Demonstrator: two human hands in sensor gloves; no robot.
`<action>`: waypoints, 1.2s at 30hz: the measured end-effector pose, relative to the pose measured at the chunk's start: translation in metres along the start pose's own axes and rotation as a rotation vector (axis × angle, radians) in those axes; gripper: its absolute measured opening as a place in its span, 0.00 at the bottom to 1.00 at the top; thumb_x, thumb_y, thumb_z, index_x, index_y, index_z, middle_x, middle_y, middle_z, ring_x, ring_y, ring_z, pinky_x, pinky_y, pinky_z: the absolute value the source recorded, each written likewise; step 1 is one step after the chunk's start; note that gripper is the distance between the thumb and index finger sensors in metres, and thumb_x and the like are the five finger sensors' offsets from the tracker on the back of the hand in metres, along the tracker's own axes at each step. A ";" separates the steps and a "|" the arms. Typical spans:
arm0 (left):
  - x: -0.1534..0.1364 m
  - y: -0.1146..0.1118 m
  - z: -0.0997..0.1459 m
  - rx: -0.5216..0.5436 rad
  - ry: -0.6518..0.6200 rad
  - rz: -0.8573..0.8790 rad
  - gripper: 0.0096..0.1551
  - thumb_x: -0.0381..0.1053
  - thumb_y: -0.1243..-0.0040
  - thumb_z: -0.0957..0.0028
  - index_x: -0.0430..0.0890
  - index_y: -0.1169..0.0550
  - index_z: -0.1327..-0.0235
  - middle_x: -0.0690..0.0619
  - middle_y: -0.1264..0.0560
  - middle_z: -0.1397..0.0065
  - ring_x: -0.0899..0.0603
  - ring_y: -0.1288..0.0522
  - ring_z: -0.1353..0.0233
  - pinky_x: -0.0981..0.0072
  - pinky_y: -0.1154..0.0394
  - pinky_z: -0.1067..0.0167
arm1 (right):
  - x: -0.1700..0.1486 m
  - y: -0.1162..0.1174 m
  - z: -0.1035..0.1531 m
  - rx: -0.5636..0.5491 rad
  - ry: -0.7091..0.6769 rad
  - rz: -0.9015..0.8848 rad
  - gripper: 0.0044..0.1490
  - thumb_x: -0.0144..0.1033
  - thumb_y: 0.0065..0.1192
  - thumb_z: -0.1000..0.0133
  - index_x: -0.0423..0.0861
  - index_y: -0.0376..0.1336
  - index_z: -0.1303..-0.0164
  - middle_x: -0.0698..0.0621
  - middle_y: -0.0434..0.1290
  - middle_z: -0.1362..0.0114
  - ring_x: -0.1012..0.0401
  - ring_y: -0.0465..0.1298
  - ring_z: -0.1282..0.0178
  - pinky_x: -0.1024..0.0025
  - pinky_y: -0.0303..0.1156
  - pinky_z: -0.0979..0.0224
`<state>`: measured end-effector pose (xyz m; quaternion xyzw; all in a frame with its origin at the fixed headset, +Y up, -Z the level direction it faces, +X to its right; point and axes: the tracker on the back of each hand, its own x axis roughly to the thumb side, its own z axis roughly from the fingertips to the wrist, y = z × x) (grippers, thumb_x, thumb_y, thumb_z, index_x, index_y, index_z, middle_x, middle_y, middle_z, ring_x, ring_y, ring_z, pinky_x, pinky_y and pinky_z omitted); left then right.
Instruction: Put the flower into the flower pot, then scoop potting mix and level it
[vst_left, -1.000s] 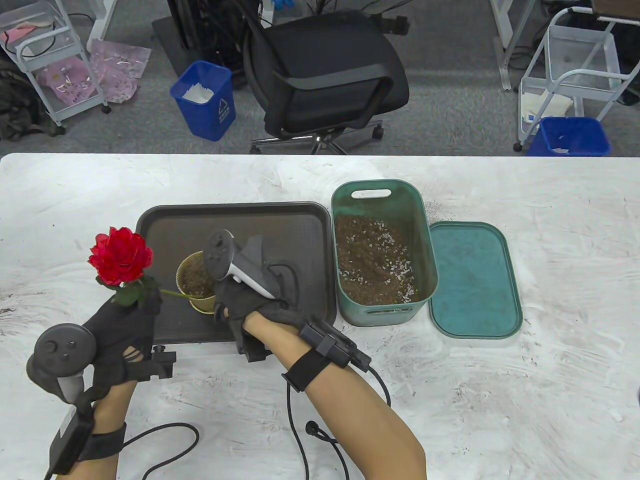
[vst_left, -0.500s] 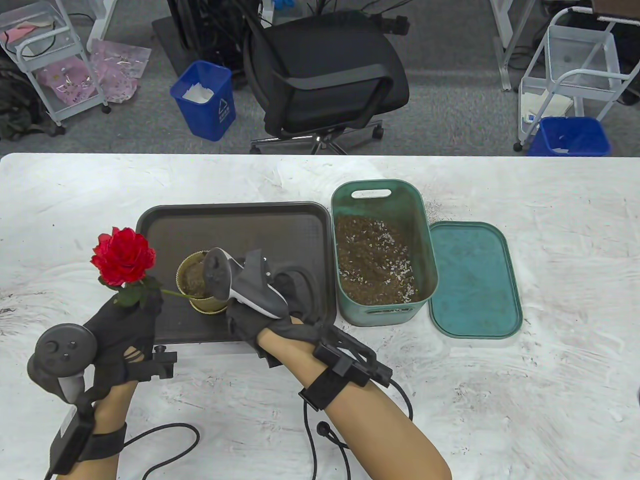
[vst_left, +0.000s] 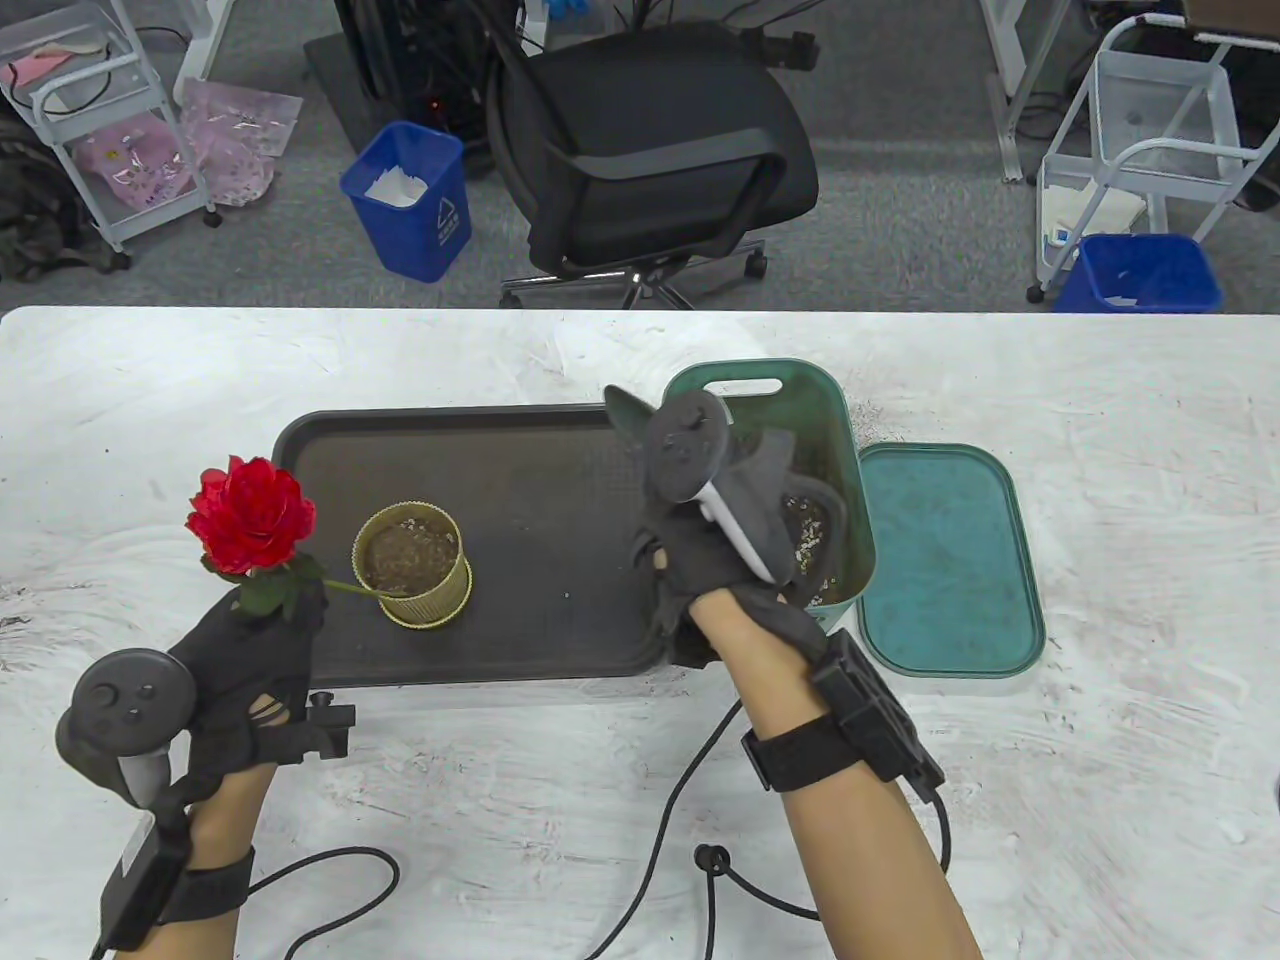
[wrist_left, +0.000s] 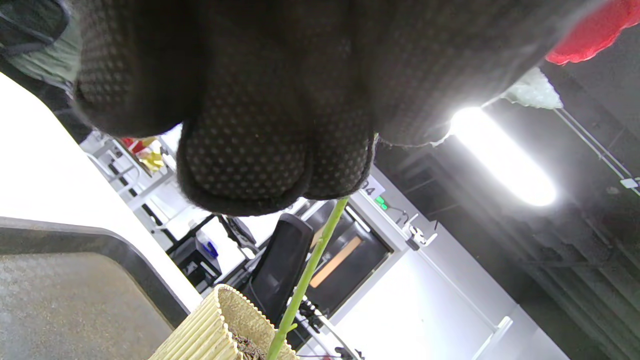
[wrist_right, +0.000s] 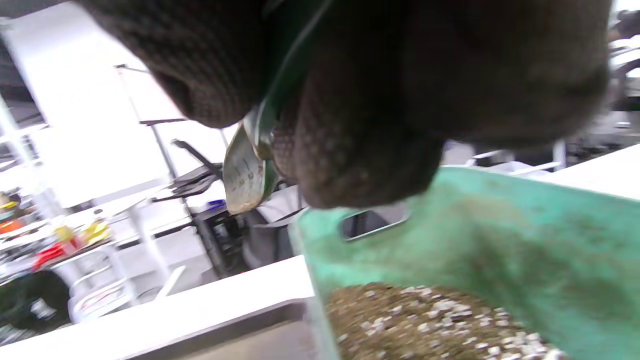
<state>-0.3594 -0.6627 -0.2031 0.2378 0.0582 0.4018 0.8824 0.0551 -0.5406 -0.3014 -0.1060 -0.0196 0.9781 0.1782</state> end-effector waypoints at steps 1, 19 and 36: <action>0.000 0.000 0.000 0.000 0.000 -0.001 0.23 0.59 0.26 0.55 0.48 0.11 0.53 0.56 0.11 0.56 0.47 0.07 0.63 0.59 0.12 0.59 | -0.012 -0.003 -0.008 -0.003 0.047 -0.002 0.33 0.39 0.68 0.53 0.38 0.67 0.39 0.42 0.83 0.50 0.52 0.87 0.71 0.60 0.85 0.71; 0.000 0.001 -0.001 0.003 0.004 -0.010 0.22 0.59 0.26 0.55 0.48 0.11 0.54 0.56 0.10 0.56 0.47 0.07 0.63 0.59 0.12 0.59 | -0.068 0.077 -0.104 0.365 0.360 0.209 0.34 0.36 0.65 0.51 0.39 0.64 0.34 0.40 0.80 0.43 0.48 0.86 0.62 0.56 0.85 0.63; 0.000 0.002 -0.002 0.003 0.008 -0.006 0.22 0.59 0.26 0.55 0.48 0.10 0.54 0.56 0.10 0.56 0.47 0.07 0.63 0.59 0.12 0.59 | -0.091 0.107 -0.105 0.846 0.333 -0.129 0.35 0.35 0.58 0.50 0.33 0.60 0.35 0.38 0.79 0.44 0.50 0.87 0.63 0.58 0.85 0.64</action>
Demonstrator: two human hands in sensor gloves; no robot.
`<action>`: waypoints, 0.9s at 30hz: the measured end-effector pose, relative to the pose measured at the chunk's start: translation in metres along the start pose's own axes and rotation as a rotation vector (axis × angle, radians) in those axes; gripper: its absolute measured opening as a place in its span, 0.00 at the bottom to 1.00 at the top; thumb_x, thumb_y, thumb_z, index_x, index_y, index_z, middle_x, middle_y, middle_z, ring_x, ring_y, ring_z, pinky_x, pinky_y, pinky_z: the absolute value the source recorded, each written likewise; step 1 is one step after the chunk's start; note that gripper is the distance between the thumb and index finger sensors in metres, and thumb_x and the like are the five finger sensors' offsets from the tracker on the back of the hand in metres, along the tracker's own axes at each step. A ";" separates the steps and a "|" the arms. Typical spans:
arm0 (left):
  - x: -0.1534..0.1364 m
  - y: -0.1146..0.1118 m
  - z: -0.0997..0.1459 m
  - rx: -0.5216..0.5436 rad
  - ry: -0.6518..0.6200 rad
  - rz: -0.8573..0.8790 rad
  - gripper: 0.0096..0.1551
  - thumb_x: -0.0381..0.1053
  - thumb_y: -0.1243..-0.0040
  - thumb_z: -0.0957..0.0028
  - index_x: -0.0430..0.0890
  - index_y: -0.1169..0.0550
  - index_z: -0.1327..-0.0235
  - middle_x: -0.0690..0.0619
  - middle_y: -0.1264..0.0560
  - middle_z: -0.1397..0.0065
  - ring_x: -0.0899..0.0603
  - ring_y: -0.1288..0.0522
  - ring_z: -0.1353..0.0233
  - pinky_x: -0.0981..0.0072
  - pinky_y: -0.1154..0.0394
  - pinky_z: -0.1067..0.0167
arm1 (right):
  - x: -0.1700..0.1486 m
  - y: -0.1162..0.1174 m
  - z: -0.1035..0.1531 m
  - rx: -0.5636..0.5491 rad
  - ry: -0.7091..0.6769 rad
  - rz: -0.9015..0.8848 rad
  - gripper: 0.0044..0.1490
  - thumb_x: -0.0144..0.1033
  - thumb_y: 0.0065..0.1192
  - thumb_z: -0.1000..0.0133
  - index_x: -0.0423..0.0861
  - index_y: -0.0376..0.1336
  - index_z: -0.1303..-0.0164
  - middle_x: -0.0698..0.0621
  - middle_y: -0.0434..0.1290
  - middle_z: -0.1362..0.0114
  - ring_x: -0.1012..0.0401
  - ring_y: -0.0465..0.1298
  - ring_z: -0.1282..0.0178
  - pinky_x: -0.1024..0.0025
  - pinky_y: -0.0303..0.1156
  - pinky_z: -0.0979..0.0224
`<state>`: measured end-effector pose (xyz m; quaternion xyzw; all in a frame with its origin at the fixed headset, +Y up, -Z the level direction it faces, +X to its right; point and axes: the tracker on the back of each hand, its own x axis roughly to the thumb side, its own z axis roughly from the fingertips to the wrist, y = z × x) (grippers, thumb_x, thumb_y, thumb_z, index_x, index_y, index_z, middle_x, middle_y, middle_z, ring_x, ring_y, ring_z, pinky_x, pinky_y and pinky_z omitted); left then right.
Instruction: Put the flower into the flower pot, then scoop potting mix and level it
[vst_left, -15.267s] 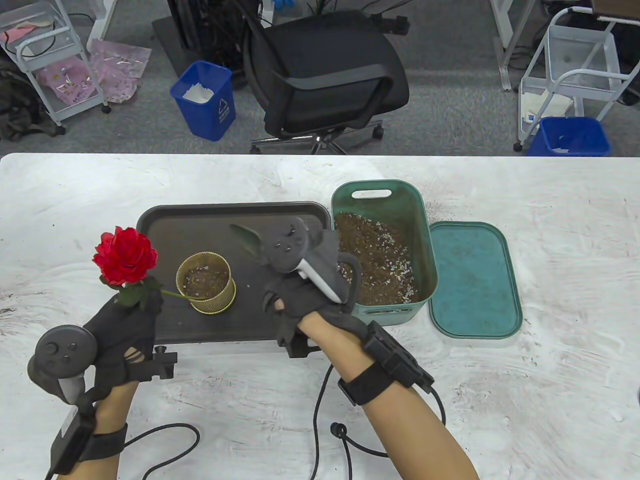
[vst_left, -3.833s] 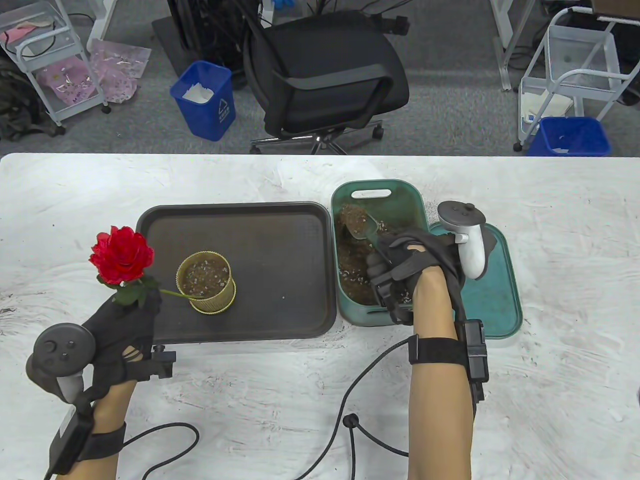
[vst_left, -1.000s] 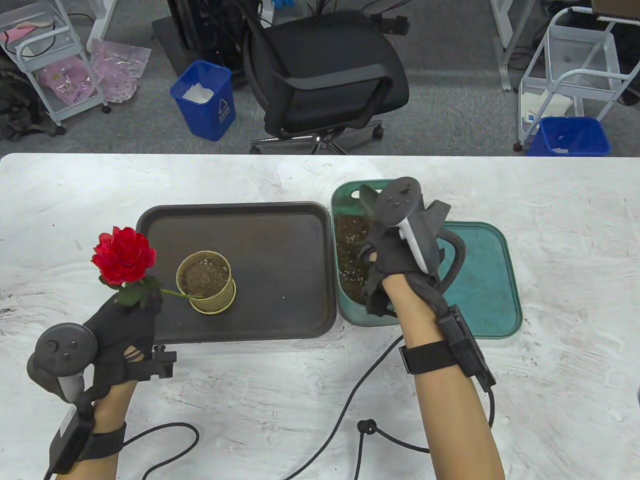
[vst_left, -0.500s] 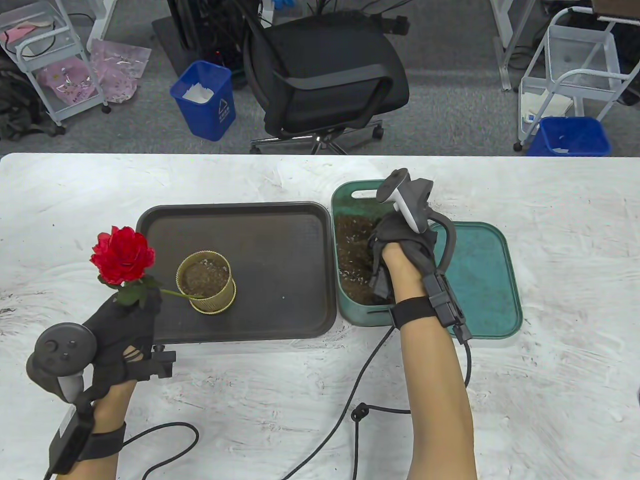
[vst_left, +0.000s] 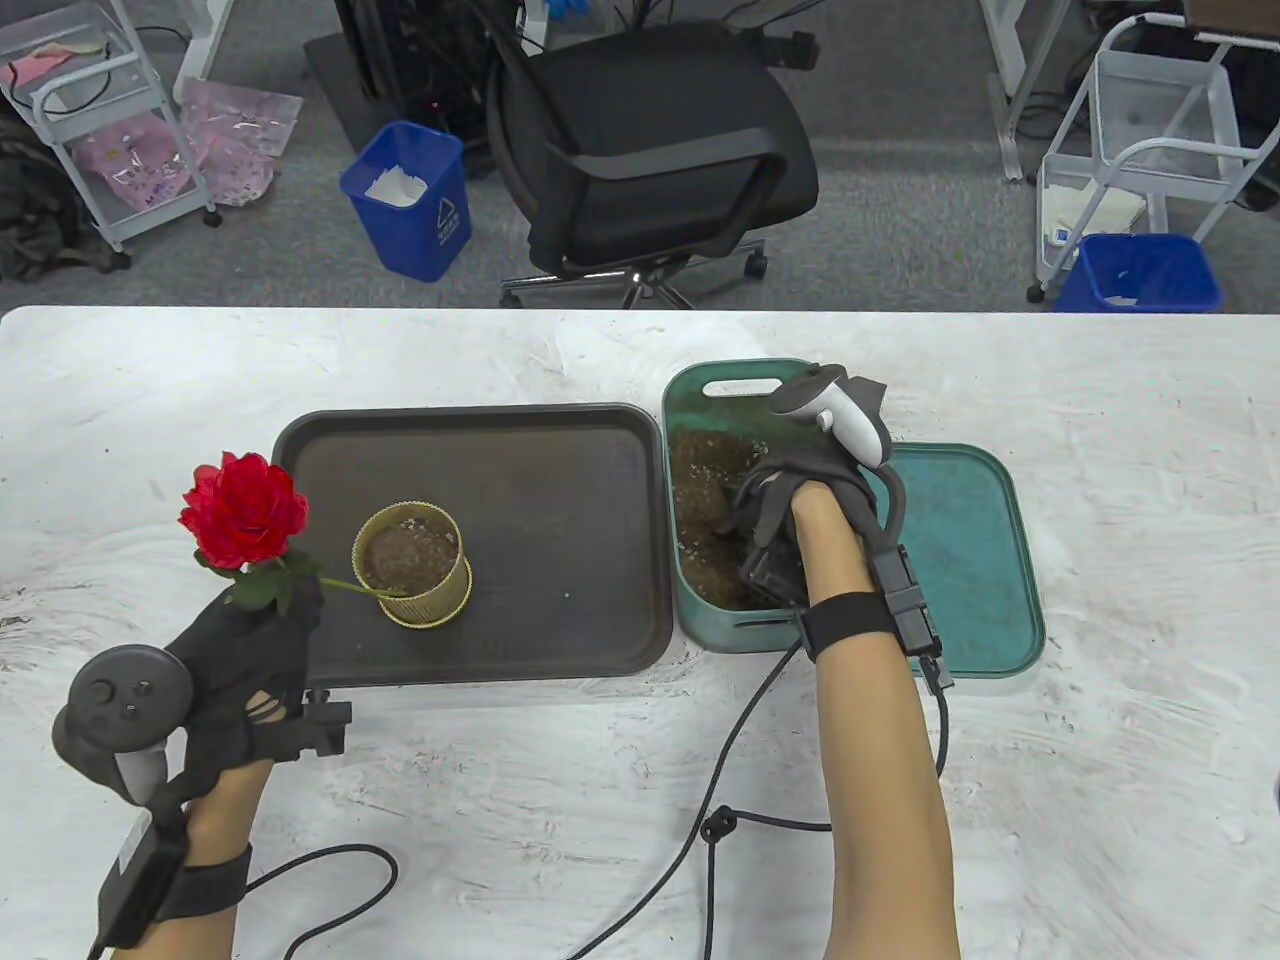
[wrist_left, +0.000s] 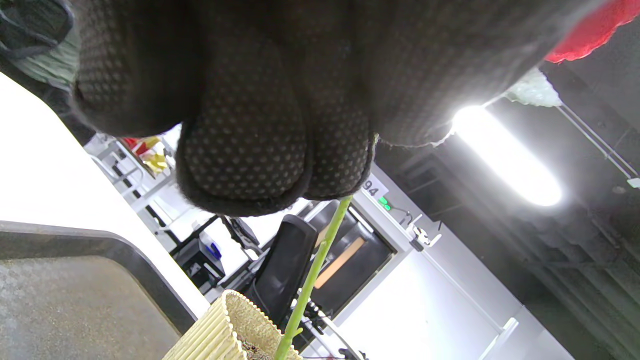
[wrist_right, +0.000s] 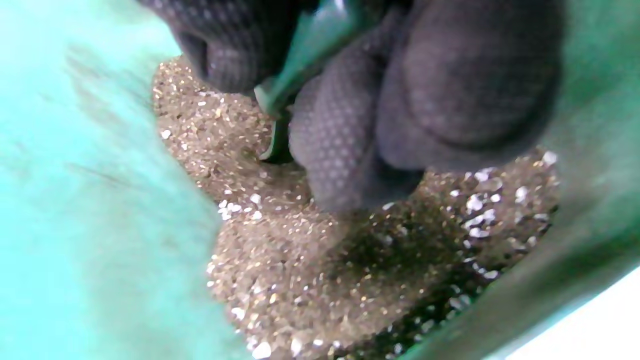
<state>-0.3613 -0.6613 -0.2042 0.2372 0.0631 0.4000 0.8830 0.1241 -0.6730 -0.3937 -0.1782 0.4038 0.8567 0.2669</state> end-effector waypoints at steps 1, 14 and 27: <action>0.000 0.000 0.000 0.000 0.000 0.000 0.23 0.59 0.26 0.55 0.48 0.10 0.54 0.56 0.10 0.56 0.47 0.07 0.63 0.59 0.12 0.59 | -0.001 0.000 -0.001 0.013 -0.010 -0.034 0.35 0.35 0.58 0.50 0.33 0.60 0.35 0.38 0.79 0.44 0.50 0.86 0.63 0.59 0.85 0.64; 0.001 0.000 0.001 -0.001 0.000 0.002 0.22 0.59 0.26 0.55 0.48 0.10 0.54 0.56 0.10 0.56 0.47 0.07 0.63 0.59 0.12 0.59 | -0.025 -0.003 0.016 0.065 -0.153 -0.403 0.34 0.34 0.56 0.50 0.33 0.59 0.35 0.38 0.78 0.43 0.50 0.87 0.62 0.59 0.87 0.63; 0.000 0.000 0.001 0.000 0.013 0.013 0.22 0.59 0.26 0.55 0.48 0.10 0.54 0.56 0.10 0.56 0.47 0.07 0.63 0.59 0.12 0.59 | -0.044 -0.004 0.061 -0.004 -0.234 -0.594 0.34 0.35 0.56 0.50 0.34 0.60 0.35 0.38 0.79 0.44 0.50 0.87 0.63 0.60 0.87 0.64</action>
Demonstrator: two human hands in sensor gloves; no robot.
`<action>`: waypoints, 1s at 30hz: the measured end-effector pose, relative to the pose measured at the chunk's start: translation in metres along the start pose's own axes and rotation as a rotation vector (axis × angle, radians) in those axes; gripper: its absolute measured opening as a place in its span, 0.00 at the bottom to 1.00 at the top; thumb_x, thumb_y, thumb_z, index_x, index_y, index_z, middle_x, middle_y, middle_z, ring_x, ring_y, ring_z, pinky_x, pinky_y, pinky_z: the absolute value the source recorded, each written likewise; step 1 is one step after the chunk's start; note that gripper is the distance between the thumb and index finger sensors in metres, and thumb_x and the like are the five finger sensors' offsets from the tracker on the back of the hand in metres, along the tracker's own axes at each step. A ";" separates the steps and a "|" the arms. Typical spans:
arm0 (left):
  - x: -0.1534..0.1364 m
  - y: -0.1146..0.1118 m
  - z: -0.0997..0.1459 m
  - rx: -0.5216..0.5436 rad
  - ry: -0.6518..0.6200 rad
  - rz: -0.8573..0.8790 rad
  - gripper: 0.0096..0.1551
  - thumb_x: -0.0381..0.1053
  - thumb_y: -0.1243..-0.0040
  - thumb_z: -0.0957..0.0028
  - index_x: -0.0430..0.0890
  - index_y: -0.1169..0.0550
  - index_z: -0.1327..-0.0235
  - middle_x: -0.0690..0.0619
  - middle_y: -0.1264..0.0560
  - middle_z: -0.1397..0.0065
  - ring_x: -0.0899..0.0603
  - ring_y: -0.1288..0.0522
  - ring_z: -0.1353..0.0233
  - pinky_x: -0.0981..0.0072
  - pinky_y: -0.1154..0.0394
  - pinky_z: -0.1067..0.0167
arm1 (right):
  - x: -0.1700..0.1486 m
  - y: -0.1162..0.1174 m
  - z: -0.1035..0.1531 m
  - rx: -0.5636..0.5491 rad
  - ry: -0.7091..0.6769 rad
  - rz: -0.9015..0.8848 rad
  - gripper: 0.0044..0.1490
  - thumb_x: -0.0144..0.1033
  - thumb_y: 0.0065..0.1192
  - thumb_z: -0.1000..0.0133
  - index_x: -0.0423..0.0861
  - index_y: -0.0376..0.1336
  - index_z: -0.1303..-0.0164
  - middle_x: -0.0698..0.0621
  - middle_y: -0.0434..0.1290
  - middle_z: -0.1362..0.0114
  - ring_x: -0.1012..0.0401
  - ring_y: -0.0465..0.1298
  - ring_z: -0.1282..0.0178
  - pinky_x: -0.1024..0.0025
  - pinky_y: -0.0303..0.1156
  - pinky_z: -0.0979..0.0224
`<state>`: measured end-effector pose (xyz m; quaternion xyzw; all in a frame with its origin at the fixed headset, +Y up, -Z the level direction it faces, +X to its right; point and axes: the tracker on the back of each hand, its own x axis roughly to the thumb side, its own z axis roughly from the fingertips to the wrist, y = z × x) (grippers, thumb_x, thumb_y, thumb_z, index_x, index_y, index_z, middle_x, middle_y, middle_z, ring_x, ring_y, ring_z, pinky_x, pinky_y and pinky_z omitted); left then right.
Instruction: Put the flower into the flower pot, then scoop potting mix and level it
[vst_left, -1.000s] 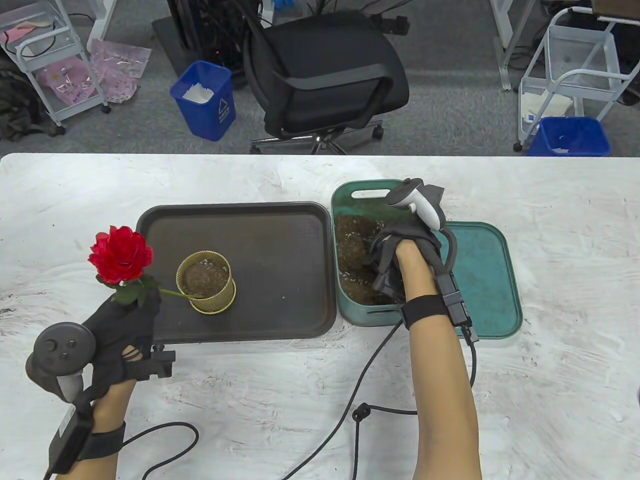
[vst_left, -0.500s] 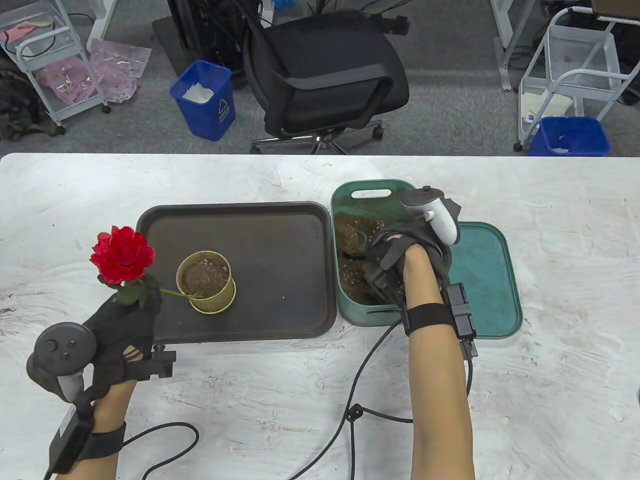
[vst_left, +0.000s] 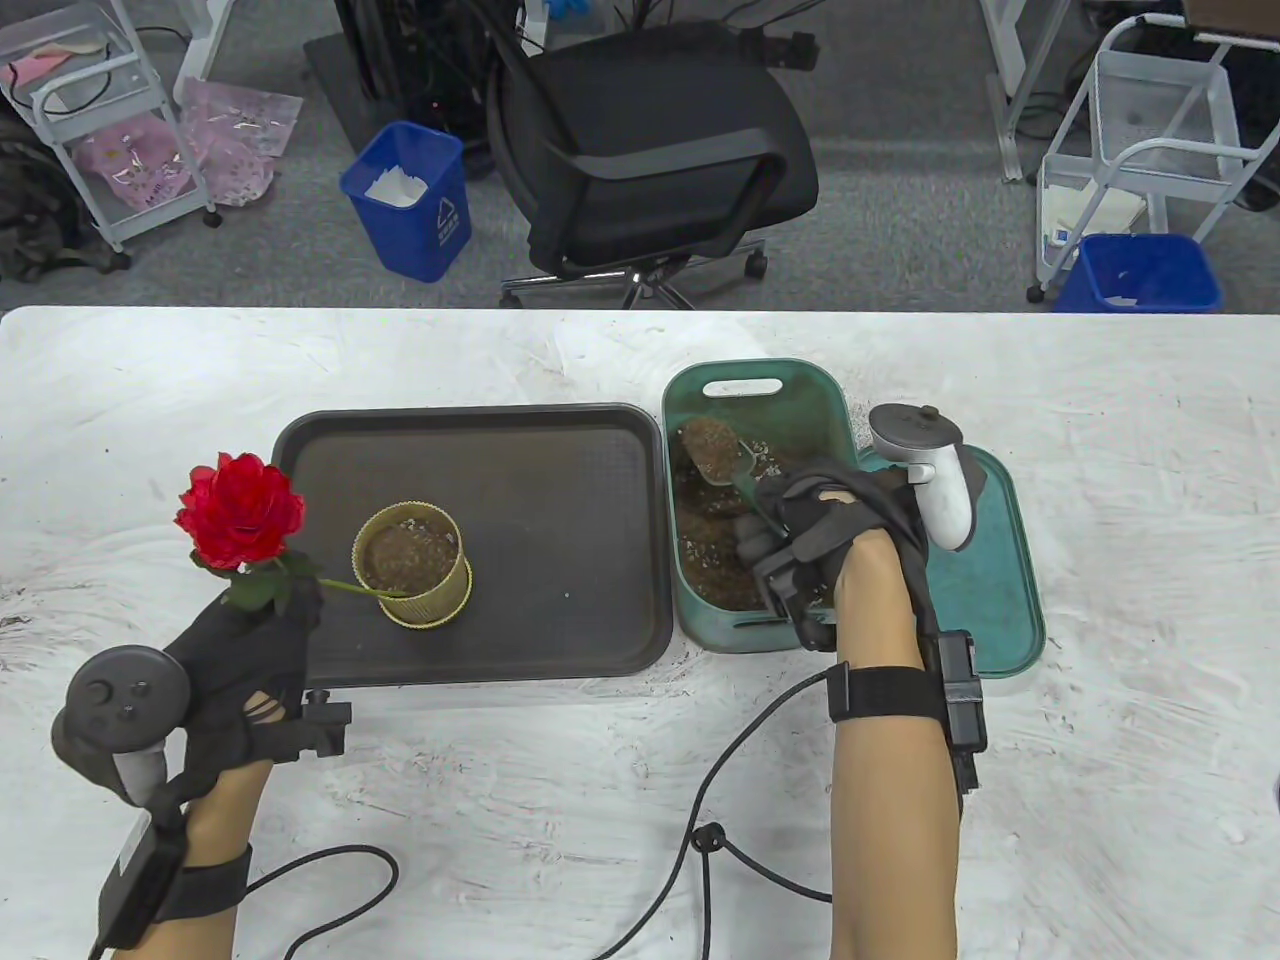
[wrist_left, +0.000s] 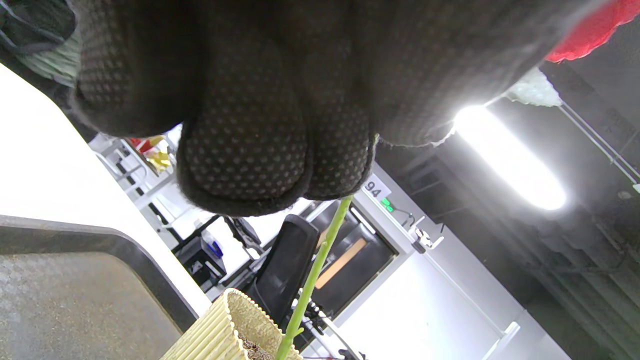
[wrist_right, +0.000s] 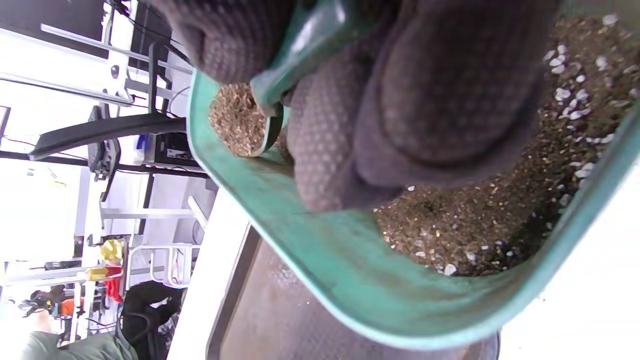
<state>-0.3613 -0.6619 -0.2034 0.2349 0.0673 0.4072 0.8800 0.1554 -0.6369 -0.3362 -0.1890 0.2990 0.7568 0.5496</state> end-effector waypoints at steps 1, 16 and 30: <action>0.000 0.000 0.000 -0.001 0.000 0.001 0.22 0.59 0.26 0.55 0.48 0.10 0.54 0.56 0.10 0.56 0.47 0.07 0.63 0.59 0.12 0.59 | 0.002 0.000 0.004 -0.003 -0.008 -0.004 0.34 0.35 0.56 0.50 0.33 0.60 0.35 0.38 0.79 0.44 0.50 0.87 0.63 0.60 0.87 0.65; 0.000 0.000 -0.001 -0.004 0.000 0.006 0.23 0.59 0.26 0.55 0.49 0.11 0.53 0.56 0.11 0.56 0.47 0.07 0.63 0.59 0.12 0.59 | 0.043 0.082 0.037 0.162 -0.187 0.130 0.34 0.35 0.56 0.50 0.33 0.60 0.35 0.38 0.79 0.45 0.51 0.87 0.64 0.61 0.87 0.65; 0.000 0.000 0.000 -0.005 -0.005 0.006 0.23 0.59 0.26 0.55 0.49 0.11 0.53 0.56 0.11 0.56 0.47 0.07 0.63 0.59 0.12 0.59 | 0.040 0.202 -0.013 0.374 -0.142 0.269 0.34 0.36 0.56 0.49 0.34 0.60 0.35 0.38 0.79 0.45 0.51 0.87 0.64 0.61 0.87 0.66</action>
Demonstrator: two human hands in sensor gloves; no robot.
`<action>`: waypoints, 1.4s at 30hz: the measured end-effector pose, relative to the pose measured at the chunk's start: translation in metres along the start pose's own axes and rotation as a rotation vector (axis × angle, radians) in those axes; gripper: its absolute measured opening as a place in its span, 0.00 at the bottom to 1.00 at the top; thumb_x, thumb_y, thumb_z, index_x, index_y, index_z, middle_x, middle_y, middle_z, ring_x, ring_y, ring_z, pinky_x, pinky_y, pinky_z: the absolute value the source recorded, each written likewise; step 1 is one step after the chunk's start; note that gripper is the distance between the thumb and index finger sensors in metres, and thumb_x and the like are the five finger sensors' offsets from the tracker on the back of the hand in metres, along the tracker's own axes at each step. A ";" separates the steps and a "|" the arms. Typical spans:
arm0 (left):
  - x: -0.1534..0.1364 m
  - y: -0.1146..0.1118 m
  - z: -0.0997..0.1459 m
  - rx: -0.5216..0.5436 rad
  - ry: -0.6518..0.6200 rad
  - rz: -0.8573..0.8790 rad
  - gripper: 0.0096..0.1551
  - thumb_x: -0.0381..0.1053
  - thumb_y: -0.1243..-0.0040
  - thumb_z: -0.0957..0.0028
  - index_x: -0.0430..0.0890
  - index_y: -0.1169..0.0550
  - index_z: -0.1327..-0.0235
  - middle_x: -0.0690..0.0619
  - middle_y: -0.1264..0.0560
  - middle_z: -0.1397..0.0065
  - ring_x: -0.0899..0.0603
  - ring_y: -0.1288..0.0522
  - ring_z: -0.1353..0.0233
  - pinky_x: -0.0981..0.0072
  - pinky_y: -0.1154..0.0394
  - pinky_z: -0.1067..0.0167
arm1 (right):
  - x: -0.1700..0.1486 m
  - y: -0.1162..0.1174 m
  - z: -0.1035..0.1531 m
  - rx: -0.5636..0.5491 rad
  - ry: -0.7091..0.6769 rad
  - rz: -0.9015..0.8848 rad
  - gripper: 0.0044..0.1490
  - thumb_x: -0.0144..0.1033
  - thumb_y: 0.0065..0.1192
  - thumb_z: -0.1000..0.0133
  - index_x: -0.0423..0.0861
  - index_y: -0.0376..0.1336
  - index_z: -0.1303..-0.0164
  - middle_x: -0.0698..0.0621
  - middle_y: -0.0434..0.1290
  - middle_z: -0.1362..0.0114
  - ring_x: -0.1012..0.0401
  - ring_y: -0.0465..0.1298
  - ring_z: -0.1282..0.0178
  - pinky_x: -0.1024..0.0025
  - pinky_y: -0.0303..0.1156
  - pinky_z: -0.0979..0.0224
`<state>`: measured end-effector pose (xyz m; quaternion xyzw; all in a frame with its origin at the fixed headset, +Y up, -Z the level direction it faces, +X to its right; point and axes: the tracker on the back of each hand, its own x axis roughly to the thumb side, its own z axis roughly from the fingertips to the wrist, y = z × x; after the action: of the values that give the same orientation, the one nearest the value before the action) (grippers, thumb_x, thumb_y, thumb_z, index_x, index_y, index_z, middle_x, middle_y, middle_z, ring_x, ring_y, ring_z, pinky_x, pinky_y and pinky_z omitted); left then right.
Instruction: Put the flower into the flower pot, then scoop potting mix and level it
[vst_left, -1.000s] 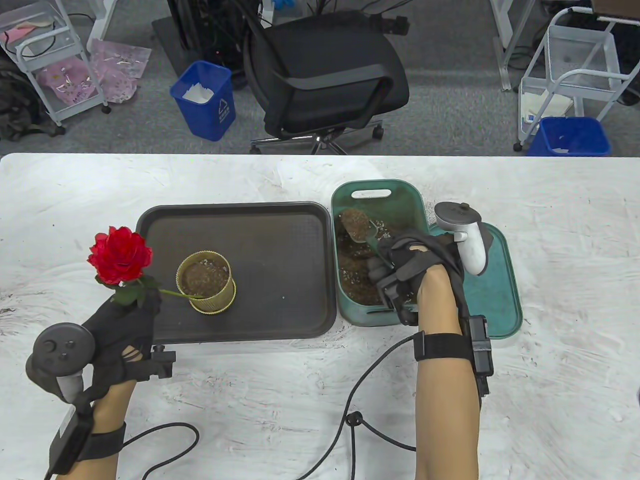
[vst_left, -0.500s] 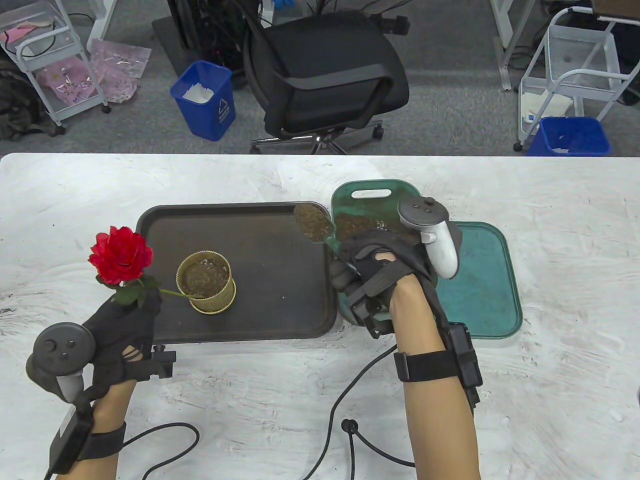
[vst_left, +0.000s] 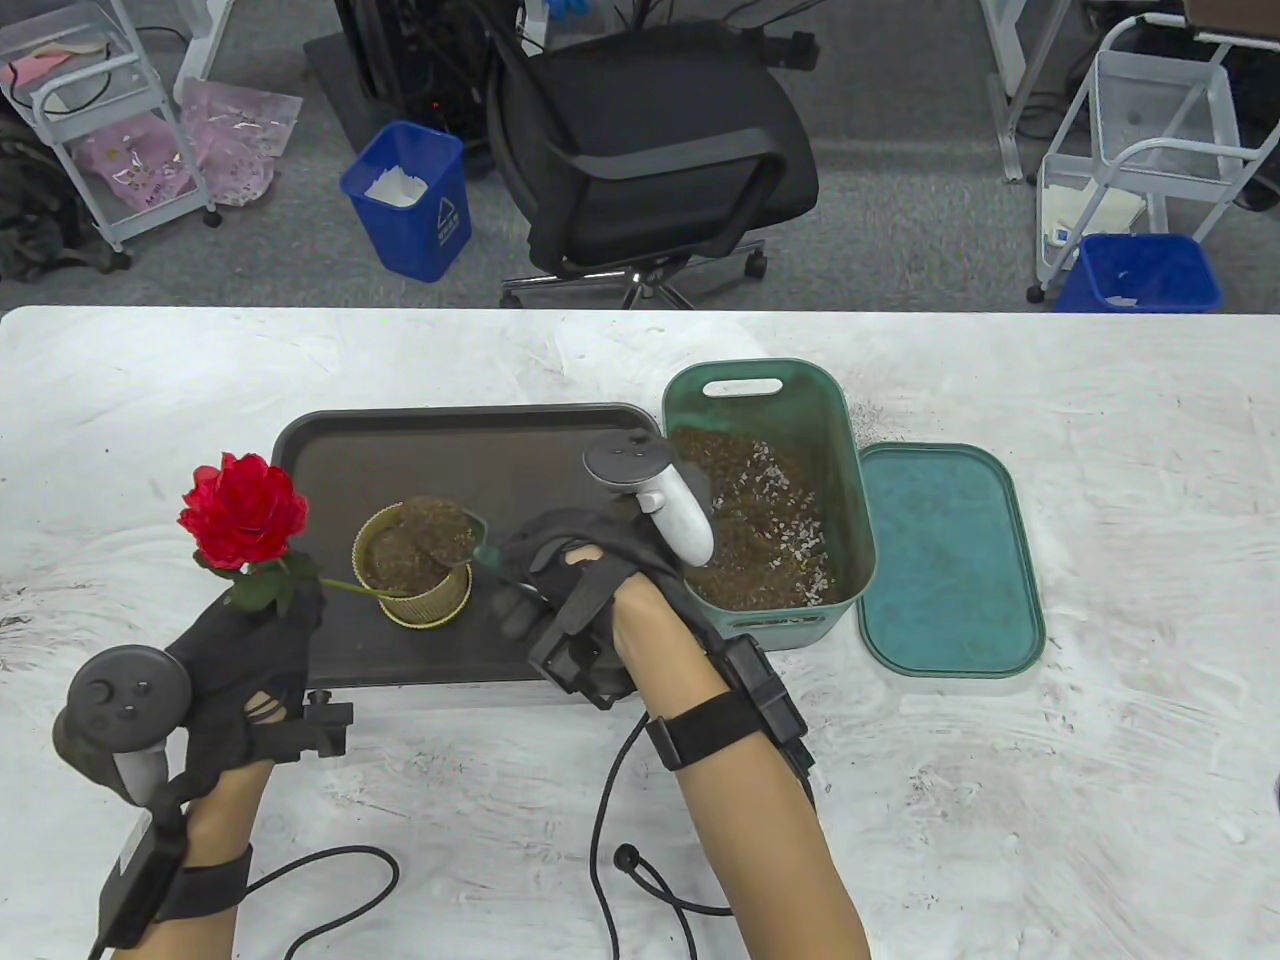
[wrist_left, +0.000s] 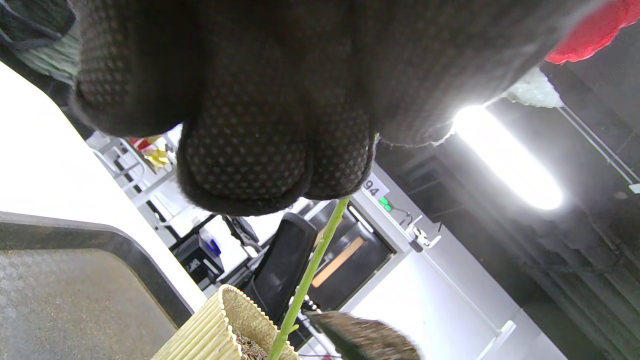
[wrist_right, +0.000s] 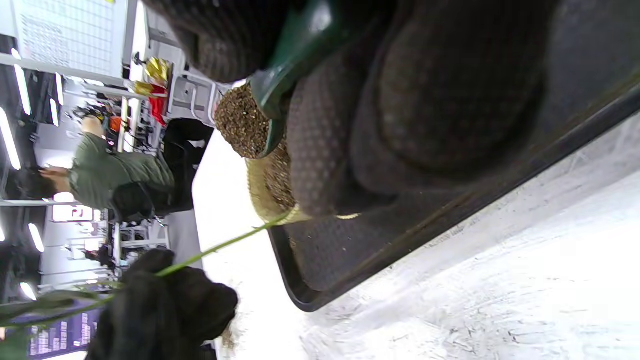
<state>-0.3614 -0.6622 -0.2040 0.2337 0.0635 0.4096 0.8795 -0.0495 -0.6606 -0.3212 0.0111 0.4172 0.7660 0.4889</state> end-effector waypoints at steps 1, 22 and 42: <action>0.000 0.000 0.000 0.000 0.000 0.000 0.22 0.59 0.26 0.55 0.49 0.11 0.54 0.56 0.11 0.56 0.47 0.07 0.63 0.59 0.12 0.59 | 0.000 0.003 -0.005 -0.007 0.009 0.012 0.34 0.36 0.56 0.49 0.34 0.60 0.36 0.38 0.79 0.45 0.51 0.87 0.64 0.61 0.87 0.66; 0.000 0.000 0.001 0.006 -0.009 -0.017 0.23 0.59 0.26 0.55 0.48 0.11 0.54 0.56 0.10 0.56 0.47 0.07 0.63 0.59 0.12 0.59 | 0.052 0.057 0.007 -0.592 -0.145 0.767 0.29 0.43 0.69 0.52 0.39 0.72 0.45 0.41 0.85 0.59 0.54 0.86 0.82 0.64 0.83 0.82; 0.000 -0.001 0.001 0.003 -0.010 -0.011 0.22 0.59 0.26 0.55 0.48 0.11 0.54 0.56 0.11 0.56 0.47 0.07 0.63 0.59 0.12 0.59 | 0.060 0.073 0.048 -0.818 -0.288 1.139 0.33 0.40 0.71 0.55 0.40 0.68 0.41 0.43 0.84 0.51 0.53 0.86 0.72 0.61 0.85 0.72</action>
<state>-0.3603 -0.6627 -0.2038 0.2366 0.0610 0.4033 0.8818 -0.1141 -0.5973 -0.2659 0.1440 -0.0428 0.9882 0.0284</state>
